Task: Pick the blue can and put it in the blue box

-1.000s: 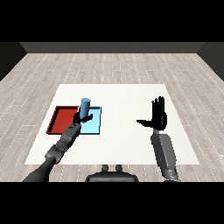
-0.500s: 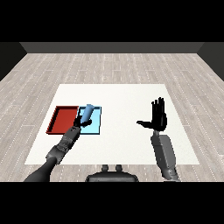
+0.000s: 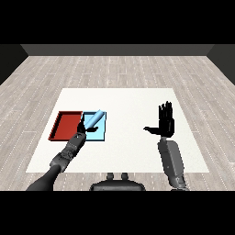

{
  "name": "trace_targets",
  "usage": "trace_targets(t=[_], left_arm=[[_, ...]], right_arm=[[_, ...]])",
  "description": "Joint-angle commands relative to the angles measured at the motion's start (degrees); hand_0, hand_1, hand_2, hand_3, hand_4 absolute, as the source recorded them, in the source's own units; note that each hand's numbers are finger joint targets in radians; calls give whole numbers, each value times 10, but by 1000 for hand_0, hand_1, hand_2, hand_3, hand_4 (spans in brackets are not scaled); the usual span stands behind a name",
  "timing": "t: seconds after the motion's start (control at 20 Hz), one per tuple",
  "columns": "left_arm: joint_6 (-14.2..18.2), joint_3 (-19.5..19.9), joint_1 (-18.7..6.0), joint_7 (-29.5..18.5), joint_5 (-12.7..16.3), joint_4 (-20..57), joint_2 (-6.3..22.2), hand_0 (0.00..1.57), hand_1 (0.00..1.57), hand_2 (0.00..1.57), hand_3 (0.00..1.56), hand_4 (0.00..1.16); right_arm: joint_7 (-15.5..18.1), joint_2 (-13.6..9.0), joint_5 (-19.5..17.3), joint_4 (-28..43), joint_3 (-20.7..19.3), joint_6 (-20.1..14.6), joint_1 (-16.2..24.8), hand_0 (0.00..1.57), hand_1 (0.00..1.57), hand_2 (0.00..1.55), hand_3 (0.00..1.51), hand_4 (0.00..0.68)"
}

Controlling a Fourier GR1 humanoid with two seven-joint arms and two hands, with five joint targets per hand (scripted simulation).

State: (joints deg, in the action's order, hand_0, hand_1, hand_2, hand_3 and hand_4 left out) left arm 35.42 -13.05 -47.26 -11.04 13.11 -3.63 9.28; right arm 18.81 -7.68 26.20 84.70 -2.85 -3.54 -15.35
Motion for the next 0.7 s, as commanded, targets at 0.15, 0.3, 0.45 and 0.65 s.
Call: trace_targets(t=[0.15, 0.3, 0.45, 0.65], left_arm=[[56, 54, 2, -142, 39, -85, 6, 0, 0, 0, 0, 0], [-26, 72, 0, -204, 60, -155, -11, 0, 0, 0, 0, 0], [-103, 75, 38, -300, 72, -224, -26, 0, 0, 0, 0, 0], [-185, 61, 88, -331, 79, -312, -6, 0, 0, 0, 0, 0]], right_arm=[[1, 10, 4, -1, -4, -6, -12, 0, 0, 0, 0, 0], [8, -11, 8, 14, -3, 31, 17, 0, 0, 0, 0, 0], [-15, -18, 6, 24, 5, 30, 13, 0, 0, 0, 0, 0], [11, 6, -34, 12, 41, 21, 56, 0, 0, 0, 0, 0]])
